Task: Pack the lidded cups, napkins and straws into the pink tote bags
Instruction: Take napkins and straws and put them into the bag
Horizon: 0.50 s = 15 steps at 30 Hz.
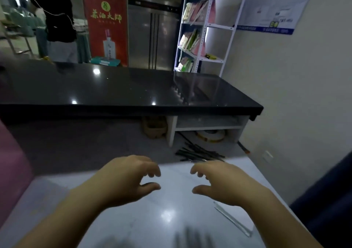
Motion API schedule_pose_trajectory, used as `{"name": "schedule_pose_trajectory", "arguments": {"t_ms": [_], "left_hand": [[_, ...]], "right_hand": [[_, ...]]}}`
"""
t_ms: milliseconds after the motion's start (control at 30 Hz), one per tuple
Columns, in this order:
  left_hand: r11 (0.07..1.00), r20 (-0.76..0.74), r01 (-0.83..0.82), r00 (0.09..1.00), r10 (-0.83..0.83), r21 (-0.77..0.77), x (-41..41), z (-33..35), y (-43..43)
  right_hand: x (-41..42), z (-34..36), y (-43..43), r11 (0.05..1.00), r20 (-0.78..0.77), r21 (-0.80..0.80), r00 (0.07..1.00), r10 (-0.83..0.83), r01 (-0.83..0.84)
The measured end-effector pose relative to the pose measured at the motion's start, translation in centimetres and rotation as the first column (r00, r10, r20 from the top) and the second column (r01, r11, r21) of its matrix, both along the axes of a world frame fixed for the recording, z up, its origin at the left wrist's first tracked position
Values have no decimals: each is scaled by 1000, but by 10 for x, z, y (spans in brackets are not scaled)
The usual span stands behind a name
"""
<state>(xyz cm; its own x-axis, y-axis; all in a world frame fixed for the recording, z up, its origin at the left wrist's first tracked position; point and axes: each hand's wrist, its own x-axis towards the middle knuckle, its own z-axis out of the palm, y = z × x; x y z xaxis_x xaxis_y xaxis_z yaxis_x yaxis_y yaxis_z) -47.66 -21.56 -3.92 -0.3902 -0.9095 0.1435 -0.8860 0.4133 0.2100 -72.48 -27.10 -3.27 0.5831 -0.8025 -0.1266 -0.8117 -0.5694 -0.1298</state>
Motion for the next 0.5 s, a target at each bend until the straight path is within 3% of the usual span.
{"name": "schedule_pose_trajectory", "arguments": {"t_ms": [133,300,500], "left_hand": [[997,-71,11,997,-6,72,-40,-34,-27],[986,-143,85,988,-63,147,-83,-76,-60],[962,-222,200,962,-157,184,-134,-116,-85]], "right_hand": [[-48,-34,-11,978,-34,22,978,-208,208],[-91,-76,-22,877,-20,42,878,-478,479],[-126,-114,-31,775,1,64,777,-630,629]]}}
